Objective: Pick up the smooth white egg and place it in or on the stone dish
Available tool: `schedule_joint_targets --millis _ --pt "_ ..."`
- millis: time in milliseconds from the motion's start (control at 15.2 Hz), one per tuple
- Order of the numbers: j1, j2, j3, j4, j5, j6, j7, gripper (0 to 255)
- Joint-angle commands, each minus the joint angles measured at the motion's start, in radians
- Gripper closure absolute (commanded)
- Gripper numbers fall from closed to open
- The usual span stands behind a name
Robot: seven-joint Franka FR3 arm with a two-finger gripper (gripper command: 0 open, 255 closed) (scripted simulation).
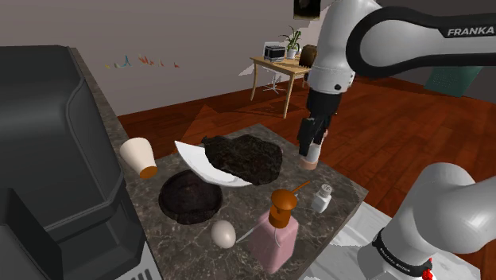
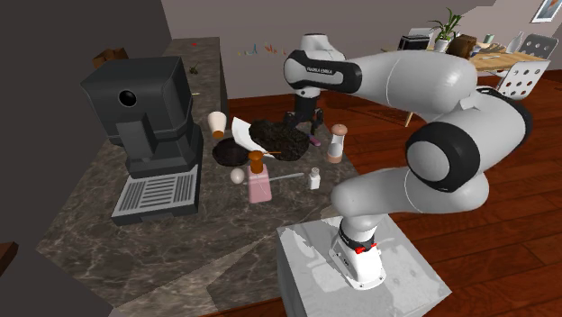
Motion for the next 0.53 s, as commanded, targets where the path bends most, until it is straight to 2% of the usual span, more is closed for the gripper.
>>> schedule_joint_targets --millis 0,462 --pt "0.017 0.042 0.042 0.002 0.022 0.046 0.033 0" --pt "0.060 0.222 0.187 0.031 0.068 0.213 0.146 0"
